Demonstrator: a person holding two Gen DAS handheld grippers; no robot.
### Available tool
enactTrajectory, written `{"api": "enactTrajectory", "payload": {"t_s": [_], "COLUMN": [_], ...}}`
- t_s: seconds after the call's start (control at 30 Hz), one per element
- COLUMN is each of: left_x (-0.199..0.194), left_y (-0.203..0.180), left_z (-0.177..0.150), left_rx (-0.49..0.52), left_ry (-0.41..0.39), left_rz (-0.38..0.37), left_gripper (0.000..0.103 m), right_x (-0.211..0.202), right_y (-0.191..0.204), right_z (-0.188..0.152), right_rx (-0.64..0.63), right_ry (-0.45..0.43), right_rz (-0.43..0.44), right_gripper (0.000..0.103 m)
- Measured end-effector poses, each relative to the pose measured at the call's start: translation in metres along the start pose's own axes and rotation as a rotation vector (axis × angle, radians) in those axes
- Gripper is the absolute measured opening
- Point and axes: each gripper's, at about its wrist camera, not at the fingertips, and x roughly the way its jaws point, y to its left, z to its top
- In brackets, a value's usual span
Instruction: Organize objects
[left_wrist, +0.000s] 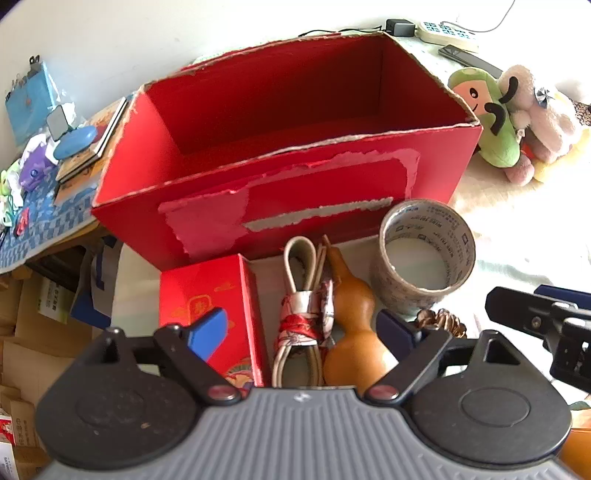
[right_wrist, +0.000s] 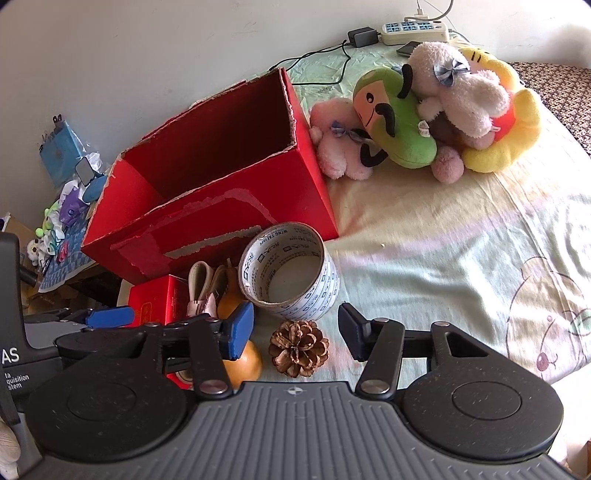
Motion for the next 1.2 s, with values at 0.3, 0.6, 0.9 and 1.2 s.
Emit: {"api": "enactTrajectory", "payload": {"t_s": [0.3, 0.6, 0.9, 1.2], "left_x": [-0.008, 0.010, 0.030, 0.033], "left_y": [-0.005, -0.023, -0.036, -0.050], "left_z": [0.014, 0.028, 0.040, 0.044], "left_rx": [-0.014, -0.044, -0.053, -0.014], "left_ry": [-0.035, -0.006, 0.026, 0.002], "left_rz": [-0.122, -0.233, -0.193, -0.107], "left_gripper": [0.062, 0.024, 0.013, 0.032], "right_x": [0.013, 0.049, 0.077, 0.087], "right_y": [-0.016, -0.034, -0.037, -0.046], "right_z": [0.021, 0.041, 0.053, 0.061], "right_rx": [0.027, 0.029, -0.030, -0.052], "right_ry": [0.010, 0.078, 0.168, 0.199], "right_rz": [0.082, 0.138, 0.173, 0.171], "right_gripper": [0.051, 0.042, 0.030, 0.016]}}
